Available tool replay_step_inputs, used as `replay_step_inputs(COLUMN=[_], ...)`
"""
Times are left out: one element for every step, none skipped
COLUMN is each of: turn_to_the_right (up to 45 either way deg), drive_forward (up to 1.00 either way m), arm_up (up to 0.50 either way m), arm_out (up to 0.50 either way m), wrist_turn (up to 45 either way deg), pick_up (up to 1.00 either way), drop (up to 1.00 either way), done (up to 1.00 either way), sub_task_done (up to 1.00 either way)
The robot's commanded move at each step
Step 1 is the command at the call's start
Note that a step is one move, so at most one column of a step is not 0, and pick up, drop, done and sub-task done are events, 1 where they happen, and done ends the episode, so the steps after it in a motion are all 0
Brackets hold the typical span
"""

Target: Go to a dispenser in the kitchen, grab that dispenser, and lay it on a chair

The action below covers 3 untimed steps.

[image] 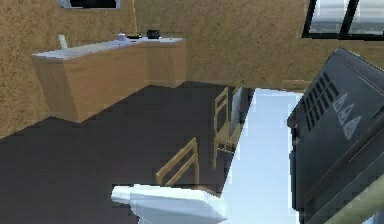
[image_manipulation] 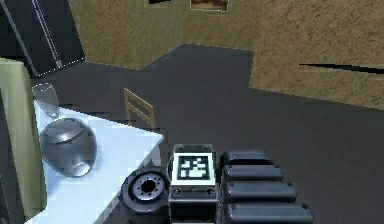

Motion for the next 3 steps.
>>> replay_step_inputs(turn_to_the_right=[0.0,0.0,0.0], drive_forward=[0.00,0.00,0.00], arm_up=[0.00,0.00,0.00], arm_out=[0.08,0.00,0.00], wrist_turn=[0.0,45.0,45.0], pick_up=[0.00,0.00,0.00], drop=[0.00,0.00,0.00], done=[0.00,0.00,0.00], sub_task_done=[0.00,0.00,0.00])
